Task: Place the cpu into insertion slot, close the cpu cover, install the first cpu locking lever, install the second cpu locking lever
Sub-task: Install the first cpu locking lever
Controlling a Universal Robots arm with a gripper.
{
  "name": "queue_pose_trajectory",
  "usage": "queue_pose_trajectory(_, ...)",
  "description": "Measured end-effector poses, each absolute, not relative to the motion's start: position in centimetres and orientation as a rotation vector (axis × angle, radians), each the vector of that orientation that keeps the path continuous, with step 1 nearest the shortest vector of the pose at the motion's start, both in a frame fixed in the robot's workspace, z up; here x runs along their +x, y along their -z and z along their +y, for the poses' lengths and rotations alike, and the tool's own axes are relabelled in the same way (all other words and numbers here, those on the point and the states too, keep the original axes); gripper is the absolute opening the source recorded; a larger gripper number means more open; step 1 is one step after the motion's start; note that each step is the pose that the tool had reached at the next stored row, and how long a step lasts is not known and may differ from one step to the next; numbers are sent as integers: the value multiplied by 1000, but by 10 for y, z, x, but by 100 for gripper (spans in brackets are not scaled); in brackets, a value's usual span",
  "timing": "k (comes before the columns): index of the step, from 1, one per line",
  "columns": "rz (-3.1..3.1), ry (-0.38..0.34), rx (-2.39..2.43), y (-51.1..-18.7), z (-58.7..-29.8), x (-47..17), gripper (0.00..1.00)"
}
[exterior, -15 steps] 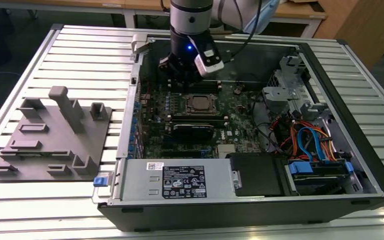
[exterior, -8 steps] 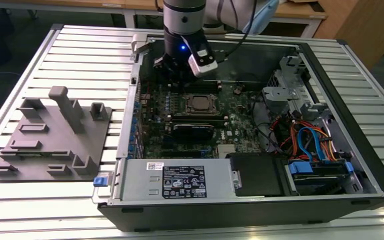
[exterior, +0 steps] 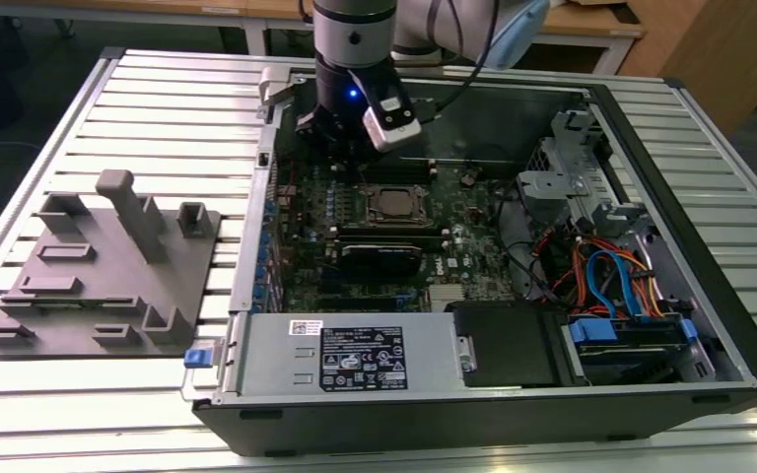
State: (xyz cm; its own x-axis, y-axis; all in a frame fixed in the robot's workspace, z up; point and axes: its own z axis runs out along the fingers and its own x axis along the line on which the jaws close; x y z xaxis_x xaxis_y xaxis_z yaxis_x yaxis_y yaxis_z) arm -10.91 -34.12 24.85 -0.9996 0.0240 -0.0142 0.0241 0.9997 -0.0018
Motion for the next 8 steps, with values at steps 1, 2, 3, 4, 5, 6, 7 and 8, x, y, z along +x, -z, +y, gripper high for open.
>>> queue_pose_trajectory(1, 3127, 3, 37, -248, -341, -109, 11)
queue_pose_trajectory(2, 3127, 3, 38, -248, -341, -109, 11)
queue_pose_trajectory(3, 3127, 3, 38, -248, -341, -109, 11)
queue_pose_trajectory(4, 3127, 3, 38, -248, -341, -109, 11)
queue_pose_trajectory(5, 3127, 3, 38, -248, -341, -109, 11)
queue_pose_trajectory(6, 3127, 3, 38, -248, -341, -109, 11)
queue_pose_trajectory(7, 3127, 3, 38, -248, -341, -109, 11)
queue_pose_trajectory(8, 3127, 3, 38, -248, -341, -109, 11)
